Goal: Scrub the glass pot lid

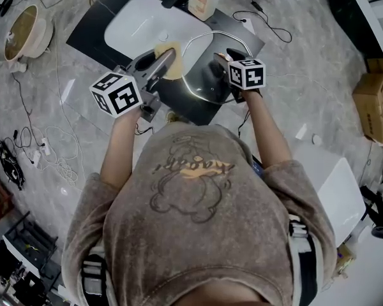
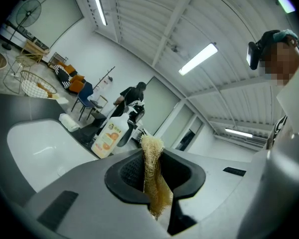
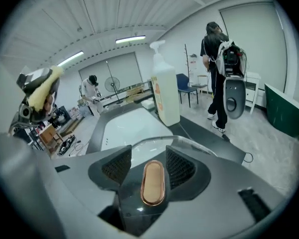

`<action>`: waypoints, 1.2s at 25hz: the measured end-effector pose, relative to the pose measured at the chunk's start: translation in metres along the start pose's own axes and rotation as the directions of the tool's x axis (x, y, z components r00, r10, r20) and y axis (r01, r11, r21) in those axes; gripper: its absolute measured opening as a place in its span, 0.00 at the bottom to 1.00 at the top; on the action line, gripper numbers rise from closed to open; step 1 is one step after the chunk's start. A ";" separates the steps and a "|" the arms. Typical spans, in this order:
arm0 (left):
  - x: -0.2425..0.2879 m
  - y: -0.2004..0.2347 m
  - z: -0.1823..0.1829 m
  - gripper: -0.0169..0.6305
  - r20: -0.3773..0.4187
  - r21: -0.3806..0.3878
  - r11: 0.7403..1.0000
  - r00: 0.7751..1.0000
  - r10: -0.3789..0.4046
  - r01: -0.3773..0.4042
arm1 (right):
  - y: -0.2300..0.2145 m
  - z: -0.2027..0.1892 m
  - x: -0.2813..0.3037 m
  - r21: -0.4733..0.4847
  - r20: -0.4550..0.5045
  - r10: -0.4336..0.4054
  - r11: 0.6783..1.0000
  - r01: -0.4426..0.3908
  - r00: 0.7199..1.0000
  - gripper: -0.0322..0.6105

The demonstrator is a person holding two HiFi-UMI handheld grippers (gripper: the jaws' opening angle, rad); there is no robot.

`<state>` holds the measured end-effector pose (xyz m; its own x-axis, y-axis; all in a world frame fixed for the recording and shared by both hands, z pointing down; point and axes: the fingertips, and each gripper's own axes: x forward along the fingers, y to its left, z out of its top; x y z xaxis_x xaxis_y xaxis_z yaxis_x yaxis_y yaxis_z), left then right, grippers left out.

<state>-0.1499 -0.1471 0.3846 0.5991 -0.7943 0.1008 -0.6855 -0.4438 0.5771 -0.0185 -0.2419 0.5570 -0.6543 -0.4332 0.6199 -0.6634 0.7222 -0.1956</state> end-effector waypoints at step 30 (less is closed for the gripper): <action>0.086 -0.050 -0.042 0.14 -0.032 0.474 0.879 0.999 -0.038 0.049 | -0.002 0.015 -0.217 0.199 0.533 -0.339 0.941 0.274 0.775 0.05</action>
<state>-0.0468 -0.1763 0.3983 0.6378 -0.7631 0.1048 -0.7695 -0.6256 0.1283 0.1198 -0.1571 0.4115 -0.4763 -0.8678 0.1417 -0.8758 0.4537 -0.1650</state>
